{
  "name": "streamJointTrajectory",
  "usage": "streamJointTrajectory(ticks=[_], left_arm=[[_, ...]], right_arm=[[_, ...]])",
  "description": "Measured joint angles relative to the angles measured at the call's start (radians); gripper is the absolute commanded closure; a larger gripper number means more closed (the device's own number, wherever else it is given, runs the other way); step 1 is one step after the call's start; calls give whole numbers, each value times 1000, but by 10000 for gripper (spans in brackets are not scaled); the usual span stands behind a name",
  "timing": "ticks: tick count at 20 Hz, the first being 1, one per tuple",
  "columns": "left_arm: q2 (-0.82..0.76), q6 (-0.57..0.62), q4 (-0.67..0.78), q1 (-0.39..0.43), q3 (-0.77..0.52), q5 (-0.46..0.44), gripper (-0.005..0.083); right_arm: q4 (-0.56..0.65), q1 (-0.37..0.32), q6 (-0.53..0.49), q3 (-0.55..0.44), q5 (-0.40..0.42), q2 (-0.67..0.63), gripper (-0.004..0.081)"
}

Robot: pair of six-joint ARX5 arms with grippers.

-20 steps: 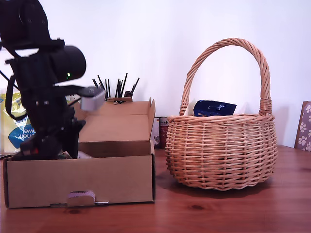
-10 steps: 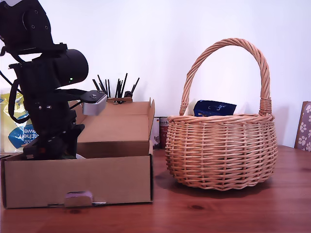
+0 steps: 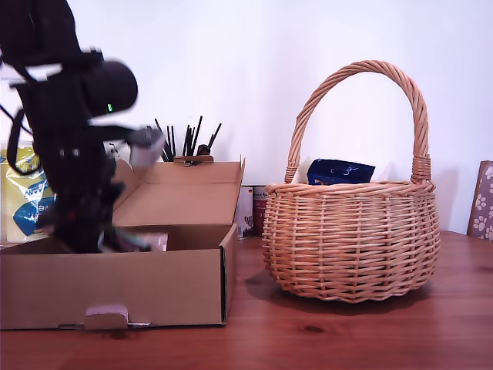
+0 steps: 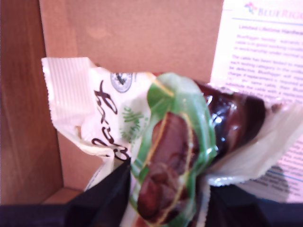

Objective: Move the bags of Easter eggs from the cardboard box on the left into the woven basket on the right side.

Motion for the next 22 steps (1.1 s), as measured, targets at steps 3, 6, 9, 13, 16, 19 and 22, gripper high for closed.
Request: streamJointTrajectory(ticks=[3,6,9,13,16,19,22], left_arm=[[-135,-60,0,0,0,6,505],[-235,-177,0,-26,0,101,505],[-269,-325,24,-120,0,297,505],[-257,-458,195,-271,0,429,505],[-214,-490,396,-342,0,441,505],[-122,-492,545,-362,0,441,505],[-22,-492,665,-363,0,440,505]], right_arm=[[0,0,0,0,0,0,782],[0,0,0,0,0,0,782],[0,0,0,0,0,0,782],[0,0,0,0,0,0,782],[0,0,0,0,0,0,782],[0,0,0,0,0,0,782],[0,0,0,0,0,0,782]])
